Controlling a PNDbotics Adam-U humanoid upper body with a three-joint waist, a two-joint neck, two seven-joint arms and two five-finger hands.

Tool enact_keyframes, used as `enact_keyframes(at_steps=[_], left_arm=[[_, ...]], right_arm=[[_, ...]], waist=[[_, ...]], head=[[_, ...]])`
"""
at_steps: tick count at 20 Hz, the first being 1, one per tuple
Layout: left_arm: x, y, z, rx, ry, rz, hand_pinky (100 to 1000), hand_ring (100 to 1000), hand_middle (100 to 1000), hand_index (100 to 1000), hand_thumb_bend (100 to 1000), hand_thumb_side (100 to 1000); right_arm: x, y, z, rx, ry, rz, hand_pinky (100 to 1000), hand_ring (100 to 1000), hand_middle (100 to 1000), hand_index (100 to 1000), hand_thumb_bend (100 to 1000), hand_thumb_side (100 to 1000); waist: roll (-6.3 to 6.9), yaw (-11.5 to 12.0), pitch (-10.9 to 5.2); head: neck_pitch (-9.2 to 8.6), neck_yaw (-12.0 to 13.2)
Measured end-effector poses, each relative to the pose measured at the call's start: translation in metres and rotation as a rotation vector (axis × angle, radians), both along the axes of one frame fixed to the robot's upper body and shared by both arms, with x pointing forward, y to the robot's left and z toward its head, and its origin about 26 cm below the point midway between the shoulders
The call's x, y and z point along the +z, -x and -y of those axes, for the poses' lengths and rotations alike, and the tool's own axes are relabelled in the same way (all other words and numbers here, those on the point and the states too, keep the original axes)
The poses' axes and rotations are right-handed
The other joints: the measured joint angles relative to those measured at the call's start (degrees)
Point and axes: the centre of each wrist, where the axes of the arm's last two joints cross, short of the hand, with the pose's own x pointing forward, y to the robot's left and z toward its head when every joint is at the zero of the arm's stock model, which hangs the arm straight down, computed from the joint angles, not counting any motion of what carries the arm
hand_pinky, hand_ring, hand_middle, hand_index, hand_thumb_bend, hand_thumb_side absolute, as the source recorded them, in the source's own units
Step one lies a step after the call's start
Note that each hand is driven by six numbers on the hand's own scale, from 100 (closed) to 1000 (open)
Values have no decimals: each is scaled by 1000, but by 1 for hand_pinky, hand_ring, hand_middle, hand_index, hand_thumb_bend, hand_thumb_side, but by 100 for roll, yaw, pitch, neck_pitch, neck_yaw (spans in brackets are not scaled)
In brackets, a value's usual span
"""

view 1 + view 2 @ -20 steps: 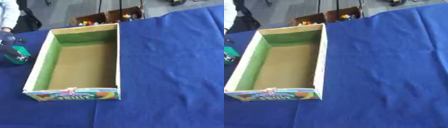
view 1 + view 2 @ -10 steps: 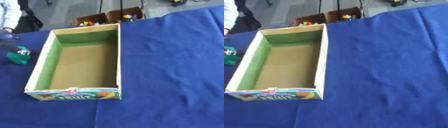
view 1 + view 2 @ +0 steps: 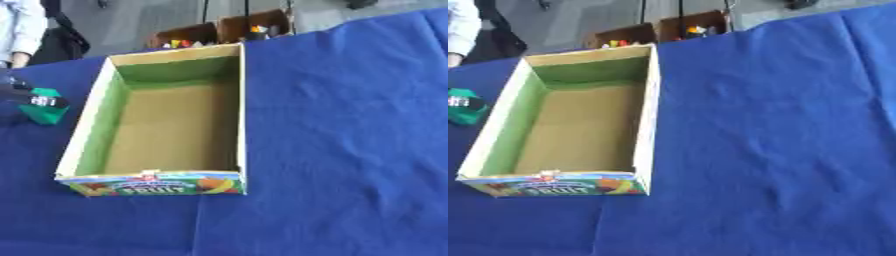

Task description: Pick up objects on the table and place them in the box.

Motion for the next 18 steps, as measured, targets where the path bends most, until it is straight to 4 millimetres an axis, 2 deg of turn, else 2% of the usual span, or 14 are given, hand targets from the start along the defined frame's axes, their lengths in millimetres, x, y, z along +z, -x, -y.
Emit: enact_keyframes(at_steps=[4,7,9,11,16,18], left_arm=[[-2,0,-2,17,18,0,906,962,939,1000,644,912],[-3,0,-3,18,28,3,878,932,889,1000,634,910],[-4,0,-4,17,39,1,858,898,822,1000,624,909],[-6,0,-4,15,48,2,849,887,809,1000,617,905],[-8,-1,-6,27,59,4,814,830,775,1000,573,872],[-9,-2,-7,39,59,-4,798,814,763,1000,524,854]], right_arm=[[0,0,0,-1,1,4,719,606,414,673,100,747],[0,0,1,-5,2,7,719,607,414,674,100,746],[1,0,1,-11,0,12,719,607,414,674,100,745],[1,0,1,-16,0,14,719,607,414,674,100,743],[1,0,2,-21,-4,19,718,607,414,674,100,741],[1,1,2,-24,-5,23,718,607,414,675,100,741]], waist=[[10,-17,0],[13,-52,0],[20,-73,0],[24,-90,1],[24,-117,7],[24,-117,7]], head=[[-9,14],[-37,35],[-38,48],[-39,52],[-59,54],[-61,55]])
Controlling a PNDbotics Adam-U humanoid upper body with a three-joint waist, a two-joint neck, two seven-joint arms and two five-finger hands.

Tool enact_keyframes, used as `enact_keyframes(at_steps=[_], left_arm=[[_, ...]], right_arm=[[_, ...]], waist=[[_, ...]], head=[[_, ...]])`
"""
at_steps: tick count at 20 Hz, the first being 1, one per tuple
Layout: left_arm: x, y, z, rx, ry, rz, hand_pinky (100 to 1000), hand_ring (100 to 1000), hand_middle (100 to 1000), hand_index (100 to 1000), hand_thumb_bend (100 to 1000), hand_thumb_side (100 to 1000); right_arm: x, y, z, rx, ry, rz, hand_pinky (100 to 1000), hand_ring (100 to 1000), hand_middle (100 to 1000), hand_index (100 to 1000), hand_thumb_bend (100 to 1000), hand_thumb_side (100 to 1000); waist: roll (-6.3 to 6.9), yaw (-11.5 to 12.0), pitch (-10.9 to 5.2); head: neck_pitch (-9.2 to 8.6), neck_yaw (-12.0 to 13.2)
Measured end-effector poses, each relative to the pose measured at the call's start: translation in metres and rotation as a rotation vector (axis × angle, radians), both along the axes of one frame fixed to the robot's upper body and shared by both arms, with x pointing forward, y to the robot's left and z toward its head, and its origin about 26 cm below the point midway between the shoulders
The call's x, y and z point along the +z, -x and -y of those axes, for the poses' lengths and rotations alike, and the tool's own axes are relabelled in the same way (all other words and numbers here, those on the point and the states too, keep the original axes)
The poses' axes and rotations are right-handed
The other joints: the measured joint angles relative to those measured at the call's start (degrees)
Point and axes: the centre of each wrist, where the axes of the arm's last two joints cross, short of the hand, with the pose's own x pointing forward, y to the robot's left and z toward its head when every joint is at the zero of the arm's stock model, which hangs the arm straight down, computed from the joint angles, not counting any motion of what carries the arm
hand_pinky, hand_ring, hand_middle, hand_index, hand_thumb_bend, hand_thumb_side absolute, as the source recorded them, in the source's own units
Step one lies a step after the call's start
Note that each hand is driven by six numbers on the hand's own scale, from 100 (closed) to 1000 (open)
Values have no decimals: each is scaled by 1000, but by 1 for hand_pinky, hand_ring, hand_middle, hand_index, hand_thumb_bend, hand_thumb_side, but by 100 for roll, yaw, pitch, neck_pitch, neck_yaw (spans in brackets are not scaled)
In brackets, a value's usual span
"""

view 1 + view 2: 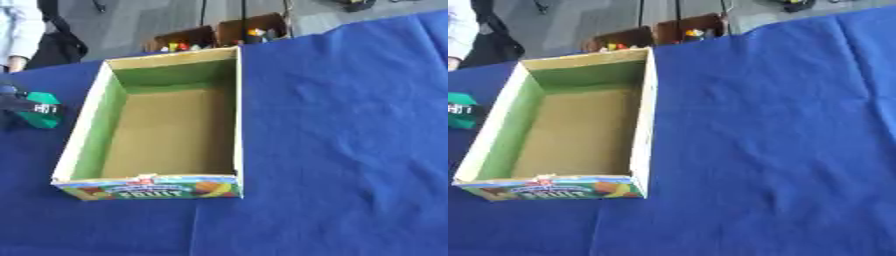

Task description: Pick up objects on the table and place them in the box.

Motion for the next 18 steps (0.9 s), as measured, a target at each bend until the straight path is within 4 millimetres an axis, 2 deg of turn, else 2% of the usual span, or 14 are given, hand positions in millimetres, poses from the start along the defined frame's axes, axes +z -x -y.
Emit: enact_keyframes(at_steps=[3,7,10,13,18], left_arm=[[-1,0,-1,18,-4,-8,776,783,741,997,442,816],[-2,-1,-2,35,-5,-10,730,747,703,966,239,758],[-1,0,-2,47,-1,-1,715,743,694,940,150,725],[-1,0,-2,56,2,12,699,725,669,906,100,714],[-1,0,-2,72,5,36,656,648,600,832,100,700]], right_arm=[[0,0,0,-1,-1,1,718,608,414,675,100,740],[0,0,0,-2,-3,1,720,608,413,676,100,739],[0,0,0,-3,-4,1,720,609,412,676,100,739],[0,0,0,-4,-6,0,720,609,412,676,100,737],[0,0,1,-12,-8,2,720,611,412,676,100,733]], waist=[[2,0,1],[2,1,1],[2,2,1],[1,2,1],[1,6,1]], head=[[-3,1],[-19,1],[-22,1],[-23,1],[-23,-1]])
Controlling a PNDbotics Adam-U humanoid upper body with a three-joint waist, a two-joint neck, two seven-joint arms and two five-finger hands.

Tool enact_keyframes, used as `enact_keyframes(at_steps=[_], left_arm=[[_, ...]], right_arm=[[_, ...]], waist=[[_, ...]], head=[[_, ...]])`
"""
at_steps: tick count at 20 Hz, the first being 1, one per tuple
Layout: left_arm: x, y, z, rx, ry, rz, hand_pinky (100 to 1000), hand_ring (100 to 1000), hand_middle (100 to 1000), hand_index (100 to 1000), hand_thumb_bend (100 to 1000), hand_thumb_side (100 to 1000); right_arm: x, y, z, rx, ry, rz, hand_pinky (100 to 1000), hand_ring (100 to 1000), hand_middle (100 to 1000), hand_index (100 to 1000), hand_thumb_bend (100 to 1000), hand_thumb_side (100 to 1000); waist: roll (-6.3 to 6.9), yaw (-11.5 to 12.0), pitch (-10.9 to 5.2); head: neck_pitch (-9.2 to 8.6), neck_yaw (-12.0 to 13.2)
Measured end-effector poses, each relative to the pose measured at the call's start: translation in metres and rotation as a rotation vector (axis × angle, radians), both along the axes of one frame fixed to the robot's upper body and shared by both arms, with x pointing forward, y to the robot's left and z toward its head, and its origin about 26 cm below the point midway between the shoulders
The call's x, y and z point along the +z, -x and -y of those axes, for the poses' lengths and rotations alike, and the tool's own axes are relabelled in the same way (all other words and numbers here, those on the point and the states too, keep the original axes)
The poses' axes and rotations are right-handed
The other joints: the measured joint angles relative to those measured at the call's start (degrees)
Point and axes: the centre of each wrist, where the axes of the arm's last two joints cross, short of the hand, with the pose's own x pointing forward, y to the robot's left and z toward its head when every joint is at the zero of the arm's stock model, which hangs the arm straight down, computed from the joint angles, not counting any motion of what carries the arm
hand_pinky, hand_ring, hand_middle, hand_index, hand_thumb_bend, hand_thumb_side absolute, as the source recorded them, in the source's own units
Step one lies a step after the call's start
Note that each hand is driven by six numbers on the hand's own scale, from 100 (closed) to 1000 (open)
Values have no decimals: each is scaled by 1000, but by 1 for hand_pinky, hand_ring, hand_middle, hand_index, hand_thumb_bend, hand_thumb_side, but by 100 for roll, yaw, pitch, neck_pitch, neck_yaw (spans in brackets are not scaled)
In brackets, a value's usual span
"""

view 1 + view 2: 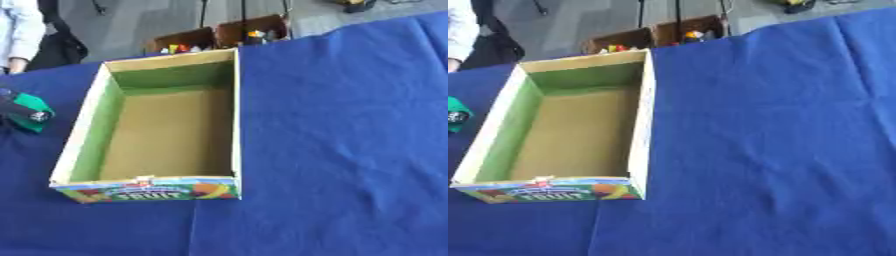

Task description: Pick up objects on the table and place them in the box.

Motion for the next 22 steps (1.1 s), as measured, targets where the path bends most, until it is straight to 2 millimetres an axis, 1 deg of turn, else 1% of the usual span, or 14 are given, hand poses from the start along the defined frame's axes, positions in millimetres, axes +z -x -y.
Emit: enact_keyframes(at_steps=[1,2,5,9,11,13,16,18,22], left_arm=[[0,0,0,2,1,5,647,636,592,821,100,698],[0,0,0,3,1,10,617,609,569,792,100,684],[1,0,0,13,-6,32,570,575,536,748,100,641],[0,-1,1,30,-24,70,535,552,518,725,100,581],[-1,-1,1,36,-34,84,480,516,489,693,100,537],[0,-1,2,44,-52,103,454,502,476,677,100,549],[-1,-2,4,51,-75,127,443,494,469,668,100,568],[-3,-4,6,49,-84,134,432,489,465,665,100,582],[-3,-5,11,33,-91,152,423,487,464,666,100,572]], right_arm=[[0,0,0,-2,-2,0,720,611,412,676,100,733],[0,0,0,-4,-3,1,720,611,413,676,100,731],[0,0,1,-8,-8,1,720,611,414,675,100,729],[0,0,1,-11,-14,1,720,609,415,675,100,727],[0,0,0,-11,-15,2,719,608,416,675,100,726],[-1,0,0,-10,-19,2,719,608,416,674,100,724],[-2,0,0,-9,-27,1,720,608,416,675,100,722],[-3,0,0,-11,-29,-3,719,608,418,674,100,721],[-5,0,-1,-11,-42,-7,718,608,420,673,100,718]], waist=[[0,3,0],[1,7,0],[6,18,-4],[20,25,-44],[36,35,-93],[53,35,-127],[57,43,-182],[69,62,-237],[99,96,-392]], head=[[0,-1],[1,-3],[7,-7],[54,-11],[70,-12],[100,-13],[155,-38],[202,-60],[263,-109]])
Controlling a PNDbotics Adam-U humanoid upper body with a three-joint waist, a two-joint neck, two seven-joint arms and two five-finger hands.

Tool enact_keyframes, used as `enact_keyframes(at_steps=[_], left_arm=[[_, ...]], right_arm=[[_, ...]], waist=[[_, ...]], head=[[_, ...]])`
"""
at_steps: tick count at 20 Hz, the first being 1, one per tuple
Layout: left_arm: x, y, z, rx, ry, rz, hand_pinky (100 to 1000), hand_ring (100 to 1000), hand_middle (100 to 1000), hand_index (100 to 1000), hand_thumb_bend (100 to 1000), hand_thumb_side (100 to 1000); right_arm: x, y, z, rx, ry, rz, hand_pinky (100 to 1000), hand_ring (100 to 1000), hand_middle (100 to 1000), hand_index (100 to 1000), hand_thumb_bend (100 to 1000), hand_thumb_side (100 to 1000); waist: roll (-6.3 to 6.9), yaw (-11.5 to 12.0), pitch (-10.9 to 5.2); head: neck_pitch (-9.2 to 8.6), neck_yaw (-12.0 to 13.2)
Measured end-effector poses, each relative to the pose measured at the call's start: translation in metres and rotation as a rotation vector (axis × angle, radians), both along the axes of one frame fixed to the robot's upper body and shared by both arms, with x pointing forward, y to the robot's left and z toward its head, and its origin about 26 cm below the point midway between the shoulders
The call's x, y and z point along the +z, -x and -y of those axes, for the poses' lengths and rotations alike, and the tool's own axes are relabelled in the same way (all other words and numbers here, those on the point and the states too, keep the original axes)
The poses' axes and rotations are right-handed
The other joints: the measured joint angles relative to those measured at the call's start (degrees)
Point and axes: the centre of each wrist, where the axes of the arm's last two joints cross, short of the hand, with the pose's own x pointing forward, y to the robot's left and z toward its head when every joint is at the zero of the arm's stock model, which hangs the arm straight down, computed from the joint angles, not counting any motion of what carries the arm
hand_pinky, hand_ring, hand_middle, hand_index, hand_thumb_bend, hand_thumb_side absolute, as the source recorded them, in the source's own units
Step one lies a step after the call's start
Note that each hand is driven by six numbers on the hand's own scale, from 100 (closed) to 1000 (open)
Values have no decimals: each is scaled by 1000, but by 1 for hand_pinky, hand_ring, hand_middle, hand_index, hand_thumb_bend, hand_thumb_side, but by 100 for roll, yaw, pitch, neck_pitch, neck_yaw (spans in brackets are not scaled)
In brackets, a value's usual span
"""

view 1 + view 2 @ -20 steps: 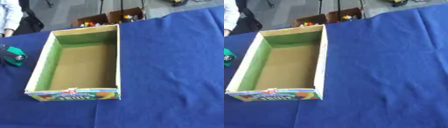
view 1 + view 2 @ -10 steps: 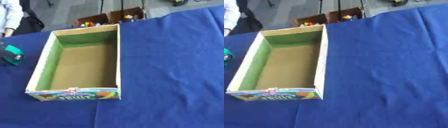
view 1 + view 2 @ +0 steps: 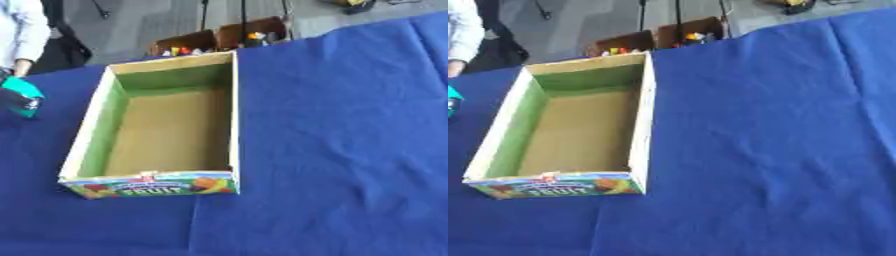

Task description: Pick up objects on the table and place them in the box.

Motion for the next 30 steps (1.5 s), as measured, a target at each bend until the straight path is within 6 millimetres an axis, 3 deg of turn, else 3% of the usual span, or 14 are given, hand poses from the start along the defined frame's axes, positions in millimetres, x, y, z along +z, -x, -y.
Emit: enact_keyframes(at_steps=[5,12,22,30], left_arm=[[4,-1,10,-51,-16,11,410,484,462,667,100,561],[17,-4,39,-183,-65,22,382,475,455,663,100,544],[35,2,103,-449,-195,50,361,471,456,665,100,509],[39,12,148,-654,-234,45,353,472,458,667,100,506]], right_arm=[[-3,0,0,0,-13,-6,717,609,424,673,100,715],[-9,-1,-2,-1,-35,-23,714,609,433,672,100,711],[-15,-3,-10,29,-56,-36,708,612,447,670,100,709],[-19,-4,-15,48,-73,-45,707,613,451,668,100,705]], waist=[[14,77,-186],[8,232,-556],[-64,372,-1078],[-67,400,-1347]], head=[[81,-92],[259,-293],[550,-498],[650,-529]])
